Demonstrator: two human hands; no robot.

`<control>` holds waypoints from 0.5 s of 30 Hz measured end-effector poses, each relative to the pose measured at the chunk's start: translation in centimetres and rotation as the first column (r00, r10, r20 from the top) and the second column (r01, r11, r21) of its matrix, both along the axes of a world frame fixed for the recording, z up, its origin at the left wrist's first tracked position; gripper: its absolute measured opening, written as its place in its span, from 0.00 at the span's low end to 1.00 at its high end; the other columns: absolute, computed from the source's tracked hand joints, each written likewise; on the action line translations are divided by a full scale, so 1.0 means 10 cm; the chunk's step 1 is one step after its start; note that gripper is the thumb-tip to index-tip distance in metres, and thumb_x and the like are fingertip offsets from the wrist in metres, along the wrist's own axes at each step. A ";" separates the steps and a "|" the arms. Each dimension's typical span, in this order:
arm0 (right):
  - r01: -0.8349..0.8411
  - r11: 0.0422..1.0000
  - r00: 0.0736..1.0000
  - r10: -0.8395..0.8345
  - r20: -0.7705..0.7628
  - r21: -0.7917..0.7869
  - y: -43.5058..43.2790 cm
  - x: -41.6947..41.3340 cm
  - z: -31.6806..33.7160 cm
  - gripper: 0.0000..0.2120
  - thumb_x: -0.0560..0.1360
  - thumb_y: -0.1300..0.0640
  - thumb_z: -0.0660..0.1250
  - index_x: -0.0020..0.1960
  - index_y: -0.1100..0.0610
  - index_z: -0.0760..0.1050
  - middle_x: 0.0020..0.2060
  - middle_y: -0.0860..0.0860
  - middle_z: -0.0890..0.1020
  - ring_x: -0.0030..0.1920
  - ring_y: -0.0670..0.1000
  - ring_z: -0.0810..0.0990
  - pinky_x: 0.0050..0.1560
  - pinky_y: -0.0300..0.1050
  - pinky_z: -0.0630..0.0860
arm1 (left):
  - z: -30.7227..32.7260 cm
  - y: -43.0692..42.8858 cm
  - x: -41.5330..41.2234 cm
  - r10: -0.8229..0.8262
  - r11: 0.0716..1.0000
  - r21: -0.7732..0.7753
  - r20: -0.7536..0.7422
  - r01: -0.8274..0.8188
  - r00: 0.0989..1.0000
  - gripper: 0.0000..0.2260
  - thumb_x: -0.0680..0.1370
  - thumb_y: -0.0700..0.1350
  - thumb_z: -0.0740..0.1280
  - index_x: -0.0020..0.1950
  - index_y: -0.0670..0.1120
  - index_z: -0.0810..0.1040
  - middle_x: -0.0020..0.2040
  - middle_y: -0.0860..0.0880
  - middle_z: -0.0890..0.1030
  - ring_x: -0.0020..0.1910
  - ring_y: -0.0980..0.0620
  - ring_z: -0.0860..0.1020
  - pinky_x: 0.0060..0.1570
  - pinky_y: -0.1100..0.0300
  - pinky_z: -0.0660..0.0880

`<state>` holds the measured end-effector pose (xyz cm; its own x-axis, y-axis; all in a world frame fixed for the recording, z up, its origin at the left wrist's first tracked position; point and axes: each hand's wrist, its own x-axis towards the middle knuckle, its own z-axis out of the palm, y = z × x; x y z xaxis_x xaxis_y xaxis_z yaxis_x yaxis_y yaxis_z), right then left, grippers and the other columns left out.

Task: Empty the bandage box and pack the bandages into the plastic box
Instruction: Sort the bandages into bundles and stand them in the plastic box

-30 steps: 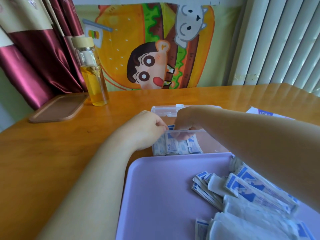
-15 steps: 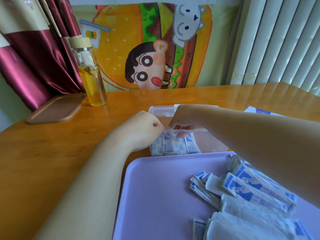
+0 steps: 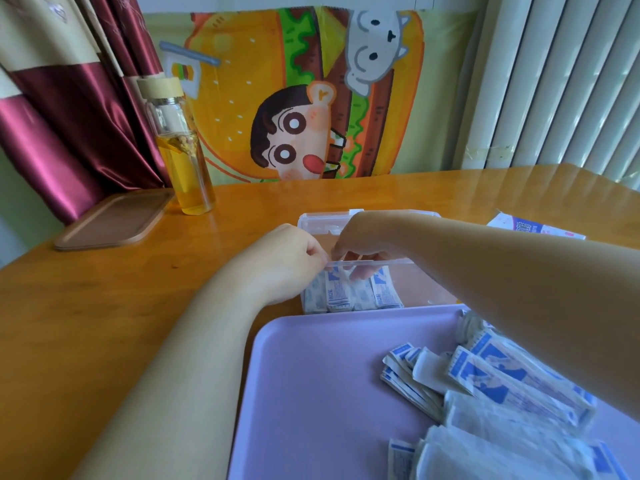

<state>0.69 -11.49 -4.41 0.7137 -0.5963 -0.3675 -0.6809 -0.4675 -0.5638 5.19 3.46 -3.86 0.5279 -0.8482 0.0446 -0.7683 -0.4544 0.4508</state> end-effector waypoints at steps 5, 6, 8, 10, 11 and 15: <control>-0.145 0.987 0.984 0.151 -0.092 0.073 0.10 -0.05 0.04 0.11 0.76 0.47 0.65 0.53 0.53 0.77 0.53 0.53 0.77 0.43 0.50 0.81 0.47 0.41 0.79 | 0.02 0.02 -0.02 -0.006 1.000 0.006 -0.020 0.006 1.000 0.14 0.80 0.45 0.59 0.46 0.49 0.84 0.49 0.47 0.82 0.49 0.44 0.79 0.49 0.48 0.77; -0.161 0.983 0.981 0.169 -0.096 0.087 0.13 -0.08 0.05 0.10 0.76 0.48 0.64 0.52 0.53 0.77 0.53 0.53 0.75 0.41 0.50 0.79 0.50 0.42 0.79 | 0.02 0.02 -0.03 -0.007 1.000 0.006 -0.023 0.007 1.000 0.14 0.80 0.45 0.59 0.46 0.50 0.84 0.49 0.49 0.82 0.50 0.44 0.79 0.49 0.47 0.77; -0.194 0.977 0.974 0.203 -0.104 0.087 0.17 -0.12 0.08 0.10 0.77 0.52 0.64 0.55 0.54 0.77 0.53 0.54 0.73 0.43 0.51 0.77 0.52 0.42 0.78 | 0.02 0.03 -0.03 -0.009 1.000 0.004 -0.023 0.009 1.000 0.13 0.80 0.46 0.59 0.47 0.50 0.84 0.49 0.50 0.82 0.50 0.45 0.79 0.50 0.47 0.78; -0.222 0.974 0.968 0.227 -0.104 0.054 0.18 -0.13 0.09 0.12 0.78 0.56 0.62 0.60 0.56 0.75 0.50 0.53 0.73 0.43 0.50 0.76 0.45 0.38 0.77 | 0.02 0.02 -0.02 -0.012 1.000 0.001 -0.015 0.012 1.000 0.13 0.80 0.46 0.59 0.46 0.51 0.84 0.48 0.50 0.82 0.49 0.44 0.80 0.49 0.46 0.78; -0.214 0.976 0.973 0.218 -0.079 0.047 0.16 -0.13 0.08 0.14 0.79 0.56 0.62 0.62 0.58 0.74 0.47 0.53 0.74 0.40 0.49 0.76 0.41 0.37 0.76 | 0.02 0.03 -0.03 -0.013 1.000 -0.002 -0.011 0.013 1.000 0.13 0.80 0.46 0.59 0.46 0.51 0.84 0.48 0.50 0.82 0.49 0.44 0.79 0.49 0.46 0.78; -0.170 0.985 0.985 0.170 0.005 0.031 0.11 -0.13 0.07 0.18 0.79 0.53 0.60 0.64 0.64 0.71 0.46 0.55 0.79 0.39 0.50 0.78 0.37 0.39 0.76 | 0.03 0.02 -0.03 -0.019 1.000 -0.003 -0.014 0.018 1.000 0.13 0.80 0.45 0.59 0.45 0.50 0.84 0.49 0.48 0.81 0.50 0.43 0.79 0.49 0.46 0.77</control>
<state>-0.60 -10.35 -3.76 0.8046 -0.4546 -0.3821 -0.5917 -0.5588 -0.5811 4.86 3.68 -3.54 0.5127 -0.8577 0.0393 -0.7699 -0.4390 0.4631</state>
